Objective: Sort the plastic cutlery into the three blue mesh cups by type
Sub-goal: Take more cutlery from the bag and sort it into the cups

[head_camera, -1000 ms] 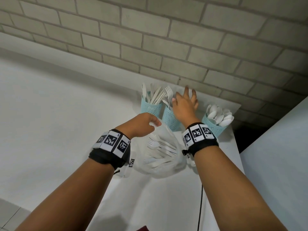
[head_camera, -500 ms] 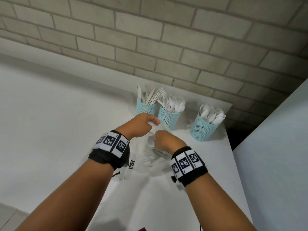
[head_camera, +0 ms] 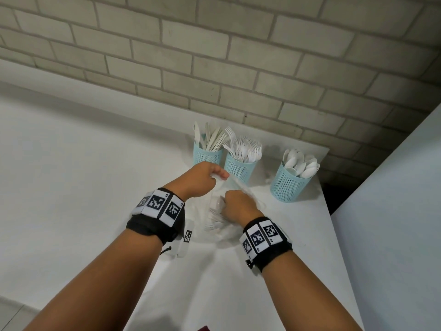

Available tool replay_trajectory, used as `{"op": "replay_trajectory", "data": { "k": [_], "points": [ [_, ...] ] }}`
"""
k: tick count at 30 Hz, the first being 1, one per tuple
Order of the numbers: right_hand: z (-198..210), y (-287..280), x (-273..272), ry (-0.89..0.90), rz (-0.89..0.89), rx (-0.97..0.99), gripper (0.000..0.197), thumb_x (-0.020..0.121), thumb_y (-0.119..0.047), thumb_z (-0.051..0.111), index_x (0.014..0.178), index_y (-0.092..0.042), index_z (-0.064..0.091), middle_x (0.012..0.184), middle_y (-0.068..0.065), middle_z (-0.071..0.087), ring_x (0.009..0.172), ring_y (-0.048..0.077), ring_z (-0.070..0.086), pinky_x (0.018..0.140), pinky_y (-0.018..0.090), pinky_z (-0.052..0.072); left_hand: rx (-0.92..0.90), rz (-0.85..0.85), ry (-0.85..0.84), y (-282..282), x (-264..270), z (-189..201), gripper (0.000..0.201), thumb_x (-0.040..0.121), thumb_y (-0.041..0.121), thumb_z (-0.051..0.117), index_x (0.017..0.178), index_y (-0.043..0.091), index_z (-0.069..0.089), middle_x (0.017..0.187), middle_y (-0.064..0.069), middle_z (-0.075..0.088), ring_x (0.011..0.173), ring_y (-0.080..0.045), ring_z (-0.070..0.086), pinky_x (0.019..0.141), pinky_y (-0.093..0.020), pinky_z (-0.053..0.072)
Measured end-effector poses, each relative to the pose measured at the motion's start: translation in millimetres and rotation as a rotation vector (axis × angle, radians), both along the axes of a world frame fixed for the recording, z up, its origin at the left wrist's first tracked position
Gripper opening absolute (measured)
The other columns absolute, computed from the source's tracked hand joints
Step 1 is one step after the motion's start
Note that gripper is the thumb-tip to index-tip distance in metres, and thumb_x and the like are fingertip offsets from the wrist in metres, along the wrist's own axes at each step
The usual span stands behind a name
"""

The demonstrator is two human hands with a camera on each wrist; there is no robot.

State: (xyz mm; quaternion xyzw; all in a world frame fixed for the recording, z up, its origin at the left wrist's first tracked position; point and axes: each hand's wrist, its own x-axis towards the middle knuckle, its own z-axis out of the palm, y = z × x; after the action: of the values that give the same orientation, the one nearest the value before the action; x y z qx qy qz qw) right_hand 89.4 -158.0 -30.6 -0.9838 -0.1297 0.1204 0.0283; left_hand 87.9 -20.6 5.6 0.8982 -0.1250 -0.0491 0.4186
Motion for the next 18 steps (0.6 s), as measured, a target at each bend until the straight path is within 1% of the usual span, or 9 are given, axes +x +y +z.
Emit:
{"op": "replay_trajectory", "data": {
  "k": [5,7,9,10,11,13,14,16,18],
  "points": [
    [4,-7,0,0.008,0.000,0.084,0.027,0.096,-0.026,0.042,0.104,-0.005,0.058,0.111,0.012,0.062,0.103,0.028,0.057,0.077,0.029,0.038,-0.008,0.013,0.005,0,-2,-1,0.050,0.084,-0.014,0.035,0.118,0.010,0.063,0.124,-0.003,0.062,0.120,-0.015,0.052,0.093,-0.016,0.034],
    [12,-12,0,0.092,0.044,0.099,0.011,0.091,-0.023,0.051,0.089,-0.013,0.054,0.102,0.008,0.062,0.095,0.027,0.056,0.072,0.027,0.037,-0.003,0.018,0.005,0,-2,-1,0.051,0.084,-0.015,0.034,0.117,0.011,0.064,0.126,-0.003,0.061,0.120,-0.016,0.052,0.091,-0.016,0.035],
    [24,-16,0,0.224,0.111,0.080,0.009,0.084,-0.018,0.061,0.081,-0.015,0.053,0.089,0.003,0.061,0.087,0.024,0.055,0.067,0.026,0.038,0.002,0.033,-0.003,0,-2,-1,0.053,0.084,-0.015,0.032,0.116,0.011,0.064,0.127,-0.003,0.060,0.120,-0.017,0.053,0.088,-0.016,0.037],
    [29,-19,0,0.279,0.141,0.089,0.008,0.082,-0.016,0.065,0.083,-0.015,0.057,0.088,0.003,0.062,0.086,0.024,0.056,0.068,0.027,0.041,0.003,0.044,-0.007,1,-2,-2,0.053,0.084,-0.016,0.031,0.115,0.011,0.065,0.127,-0.004,0.060,0.119,-0.018,0.053,0.088,-0.015,0.037],
    [34,-23,0,0.314,0.166,0.132,0.009,0.080,-0.015,0.067,0.086,-0.016,0.061,0.092,0.004,0.065,0.088,0.026,0.058,0.073,0.031,0.044,0.001,0.057,-0.008,1,-2,-2,0.053,0.083,-0.016,0.031,0.114,0.010,0.065,0.127,-0.004,0.060,0.119,-0.018,0.053,0.088,-0.015,0.037],
    [41,-33,1,0.370,0.175,0.333,0.007,0.079,-0.014,0.069,0.083,-0.019,0.066,0.098,0.007,0.070,0.097,0.026,0.062,0.090,0.038,0.045,-0.001,0.071,-0.008,2,-2,-2,0.052,0.082,-0.016,0.031,0.113,0.008,0.065,0.124,-0.006,0.061,0.117,-0.019,0.054,0.087,-0.015,0.036],
    [44,-37,1,0.394,0.172,0.461,0.009,0.080,-0.013,0.068,0.079,-0.022,0.067,0.095,0.005,0.071,0.098,0.022,0.063,0.095,0.038,0.044,0.000,0.066,-0.001,2,-3,-1,0.051,0.082,-0.016,0.032,0.114,0.007,0.065,0.122,-0.008,0.062,0.114,-0.019,0.055,0.087,-0.017,0.037],
    [48,-44,1,0.451,0.139,0.723,0.014,0.086,-0.009,0.063,0.082,-0.022,0.067,0.088,0.000,0.071,0.093,0.010,0.065,0.095,0.033,0.044,0.001,0.051,0.036,2,-4,0,0.050,0.082,-0.015,0.035,0.119,0.005,0.062,0.122,-0.011,0.062,0.112,-0.018,0.055,0.088,-0.018,0.036],
    [53,-45,3,0.482,0.045,0.980,0.013,0.089,-0.004,0.058,0.090,-0.016,0.065,0.083,-0.002,0.072,0.087,0.006,0.066,0.089,0.026,0.049,-0.024,0.076,0.057,0,-4,2,0.049,0.084,-0.011,0.036,0.121,0.006,0.061,0.129,-0.010,0.058,0.121,-0.020,0.050,0.096,-0.022,0.034]
  ]
}}
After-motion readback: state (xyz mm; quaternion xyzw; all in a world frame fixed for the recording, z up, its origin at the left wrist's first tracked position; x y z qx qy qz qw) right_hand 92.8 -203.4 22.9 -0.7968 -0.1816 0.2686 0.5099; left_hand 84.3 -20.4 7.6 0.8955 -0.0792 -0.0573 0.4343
